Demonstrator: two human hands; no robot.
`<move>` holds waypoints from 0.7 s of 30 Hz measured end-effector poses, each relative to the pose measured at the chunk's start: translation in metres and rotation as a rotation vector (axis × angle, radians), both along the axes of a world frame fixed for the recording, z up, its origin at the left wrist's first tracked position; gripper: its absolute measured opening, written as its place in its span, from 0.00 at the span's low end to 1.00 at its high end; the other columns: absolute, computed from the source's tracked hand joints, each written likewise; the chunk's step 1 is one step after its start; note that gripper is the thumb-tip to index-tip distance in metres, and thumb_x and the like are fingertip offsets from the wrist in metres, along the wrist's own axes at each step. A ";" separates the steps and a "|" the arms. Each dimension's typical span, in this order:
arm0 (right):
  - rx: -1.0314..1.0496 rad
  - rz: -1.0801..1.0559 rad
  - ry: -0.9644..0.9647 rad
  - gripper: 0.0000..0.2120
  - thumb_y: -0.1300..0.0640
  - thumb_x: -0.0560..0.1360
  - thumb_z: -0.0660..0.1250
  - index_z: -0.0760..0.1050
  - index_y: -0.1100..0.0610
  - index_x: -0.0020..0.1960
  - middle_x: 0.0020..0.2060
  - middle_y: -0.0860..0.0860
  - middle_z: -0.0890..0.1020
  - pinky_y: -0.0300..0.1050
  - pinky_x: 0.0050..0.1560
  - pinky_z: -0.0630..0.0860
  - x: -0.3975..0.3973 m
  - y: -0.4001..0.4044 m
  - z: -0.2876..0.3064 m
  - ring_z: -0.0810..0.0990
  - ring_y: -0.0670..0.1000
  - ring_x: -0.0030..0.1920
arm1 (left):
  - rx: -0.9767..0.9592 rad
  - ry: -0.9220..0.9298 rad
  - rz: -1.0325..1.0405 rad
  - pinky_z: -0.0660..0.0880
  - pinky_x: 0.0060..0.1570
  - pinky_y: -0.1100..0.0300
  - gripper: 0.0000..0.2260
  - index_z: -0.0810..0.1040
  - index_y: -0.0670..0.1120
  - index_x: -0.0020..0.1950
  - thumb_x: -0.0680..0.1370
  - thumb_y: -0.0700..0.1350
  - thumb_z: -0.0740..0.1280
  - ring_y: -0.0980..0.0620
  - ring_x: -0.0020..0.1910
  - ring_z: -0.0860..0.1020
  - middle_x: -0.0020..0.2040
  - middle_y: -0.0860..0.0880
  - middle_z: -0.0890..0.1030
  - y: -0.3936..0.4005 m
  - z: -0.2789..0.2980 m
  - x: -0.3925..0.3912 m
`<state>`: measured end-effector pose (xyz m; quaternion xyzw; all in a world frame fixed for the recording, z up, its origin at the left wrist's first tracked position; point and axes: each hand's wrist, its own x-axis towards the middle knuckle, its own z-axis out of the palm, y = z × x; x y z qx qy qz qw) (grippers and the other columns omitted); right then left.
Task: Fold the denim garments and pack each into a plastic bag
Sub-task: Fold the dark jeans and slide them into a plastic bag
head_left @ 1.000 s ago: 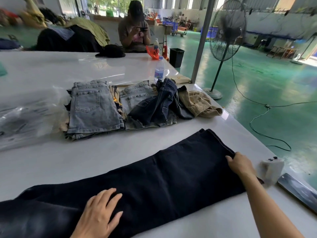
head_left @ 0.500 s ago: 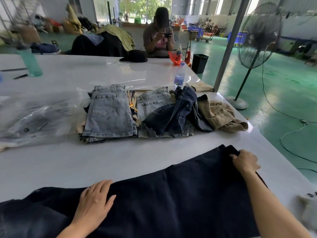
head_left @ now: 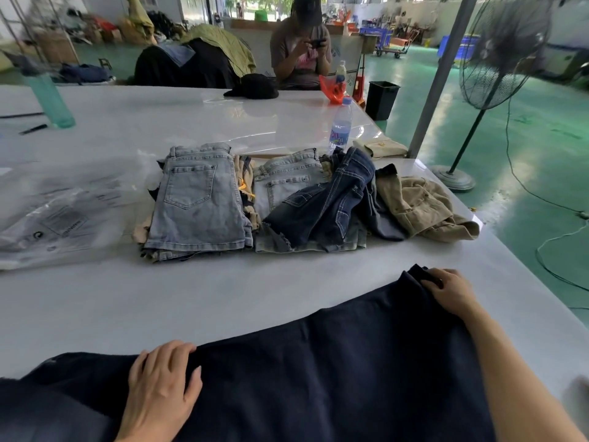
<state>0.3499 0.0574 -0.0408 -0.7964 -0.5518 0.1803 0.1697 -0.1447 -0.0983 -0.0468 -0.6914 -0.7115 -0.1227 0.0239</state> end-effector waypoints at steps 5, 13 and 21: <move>0.083 -0.068 0.047 0.04 0.58 0.73 0.71 0.80 0.53 0.47 0.47 0.58 0.83 0.48 0.46 0.70 0.013 -0.015 0.028 0.78 0.57 0.45 | -0.056 0.015 0.059 0.69 0.54 0.38 0.28 0.74 0.45 0.52 0.80 0.62 0.42 0.47 0.53 0.72 0.50 0.43 0.81 -0.004 0.001 -0.004; -0.051 -0.368 -0.340 0.18 0.54 0.79 0.62 0.69 0.60 0.66 0.64 0.63 0.70 0.61 0.61 0.68 0.004 -0.018 0.038 0.70 0.64 0.64 | -0.266 0.047 0.138 0.62 0.58 0.27 0.41 0.76 0.43 0.65 0.76 0.69 0.38 0.38 0.66 0.73 0.67 0.38 0.73 -0.009 0.014 -0.019; -0.137 0.296 -0.335 0.26 0.34 0.78 0.44 0.46 0.34 0.75 0.76 0.39 0.45 0.62 0.72 0.36 -0.080 -0.035 -0.025 0.41 0.45 0.76 | -0.374 0.077 0.091 0.53 0.69 0.34 0.40 0.60 0.53 0.74 0.72 0.71 0.31 0.50 0.74 0.57 0.75 0.50 0.61 -0.021 0.003 -0.039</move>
